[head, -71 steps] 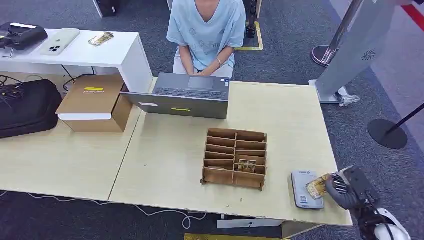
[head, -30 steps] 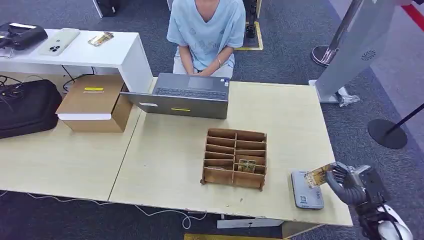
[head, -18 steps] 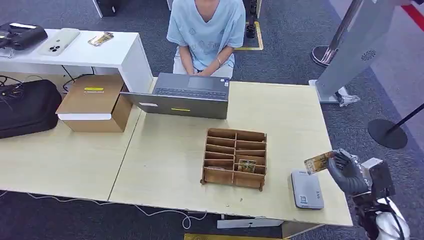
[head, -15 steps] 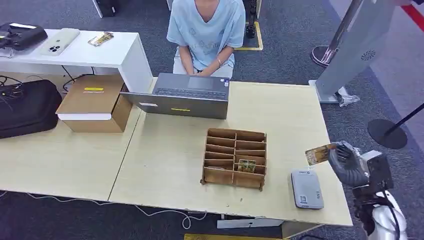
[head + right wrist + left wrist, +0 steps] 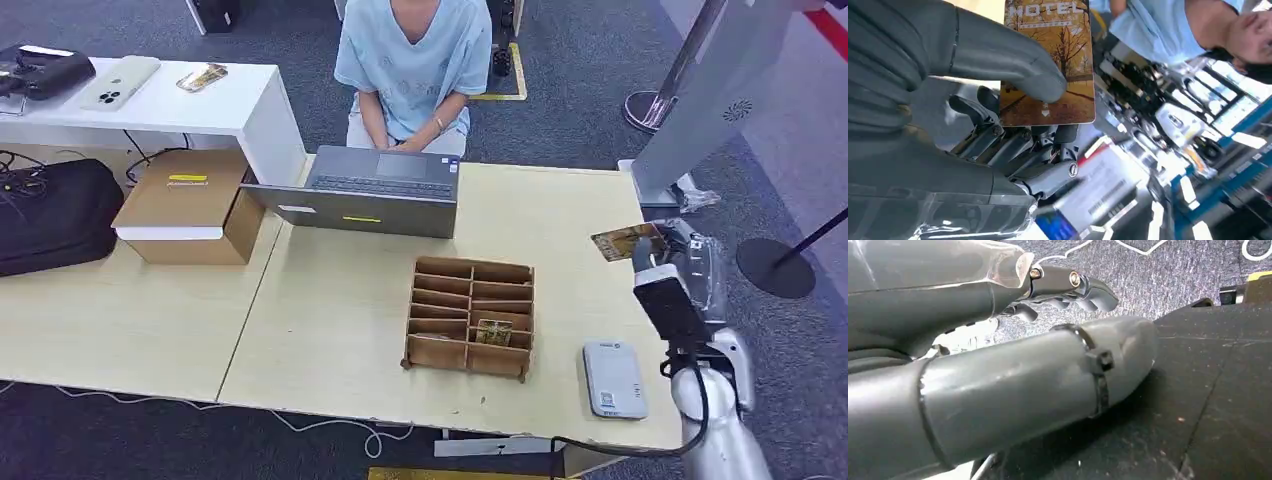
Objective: Pass the card to the sensor for recognition and then transmit it.
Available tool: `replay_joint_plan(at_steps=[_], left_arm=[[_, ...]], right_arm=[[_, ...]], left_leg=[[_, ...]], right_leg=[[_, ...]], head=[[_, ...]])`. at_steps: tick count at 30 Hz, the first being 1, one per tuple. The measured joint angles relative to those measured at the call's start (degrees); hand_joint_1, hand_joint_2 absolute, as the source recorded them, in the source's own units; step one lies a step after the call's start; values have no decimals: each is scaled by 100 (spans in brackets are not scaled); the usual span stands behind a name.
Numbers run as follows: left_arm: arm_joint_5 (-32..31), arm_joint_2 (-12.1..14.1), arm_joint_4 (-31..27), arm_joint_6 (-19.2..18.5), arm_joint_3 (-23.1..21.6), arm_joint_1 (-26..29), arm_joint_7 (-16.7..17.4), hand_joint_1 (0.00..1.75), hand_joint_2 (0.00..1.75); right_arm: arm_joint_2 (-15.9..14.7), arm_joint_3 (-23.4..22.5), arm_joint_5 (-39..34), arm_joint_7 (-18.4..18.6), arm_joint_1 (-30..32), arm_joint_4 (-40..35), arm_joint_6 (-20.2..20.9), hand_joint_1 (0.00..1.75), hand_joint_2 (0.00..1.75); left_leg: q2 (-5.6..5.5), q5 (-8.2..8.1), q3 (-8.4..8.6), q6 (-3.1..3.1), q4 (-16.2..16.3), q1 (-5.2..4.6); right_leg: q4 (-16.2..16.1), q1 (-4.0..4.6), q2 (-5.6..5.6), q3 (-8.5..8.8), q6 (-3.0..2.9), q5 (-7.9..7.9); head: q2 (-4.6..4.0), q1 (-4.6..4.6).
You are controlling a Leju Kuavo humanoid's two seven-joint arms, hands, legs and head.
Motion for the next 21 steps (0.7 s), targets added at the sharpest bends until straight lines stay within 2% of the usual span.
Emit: replay_joint_plan(at_steps=[3, 6, 7, 9, 16, 19, 20, 21], left_arm=[[-15, -7, 0, -26, -4, -13, 0, 0, 0], [-53, -18, 0, -87, -15, -28, -4, 0, 0], [-64, -22, 0, -101, -22, -33, -4, 0, 0], [-68, -26, 0, -111, -46, -42, -4, 0, 0], [-70, -33, 0, -118, -90, -45, -4, 0, 0], [-88, -33, 0, -122, -103, -45, -4, 0, 0], [-94, -33, 0, -125, -111, -46, -4, 0, 0], [-94, -33, 0, -125, -120, -44, -4, 0, 0]], right_arm=[[7, 246, 767, -103, -87, -105, -708, 175, 175], [7, 490, 2011, -143, -171, -182, -1645, 175, 175], [7, 573, 2602, -50, -206, -184, -1996, 175, 175], [7, 689, 3456, 122, -249, -184, -2426, 175, 175], [7, 862, 3827, 262, -301, -184, -2607, 175, 175], [-53, 943, 5135, 847, -375, -179, -2919, 175, 175], [-187, 1049, 5389, 1238, -448, -160, -2915, 175, 175], [-416, 1256, 5457, 1860, -600, -121, -2852, 175, 175]], left_leg=[[0, 0, 1, 0, 0, 0], [0, 0, 2, 0, 0, 0], [1, 0, 3, 0, 0, 0], [0, 0, 3, 0, 0, 0], [-1, 0, 1, 0, 0, 0], [0, 0, 2, 0, 0, -1], [0, 0, -2, 0, 0, -2], [-3, 2, -16, 3, 1, -2]], right_leg=[[0, 0, 0, 0, 0, 0], [0, 0, 0, 0, 0, 0], [0, 0, 1, 0, 0, 0], [0, 0, 0, 0, 0, 0], [0, -1, 0, 1, 0, 0], [0, -1, 2, 0, 0, 1], [0, -2, 1, 2, 0, 1], [3, -3, -4, 1, 1, 2]], head=[[0, 0], [0, 0], [0, 0], [0, 0], [0, 0], [0, -4], [0, -2], [0, 0]])
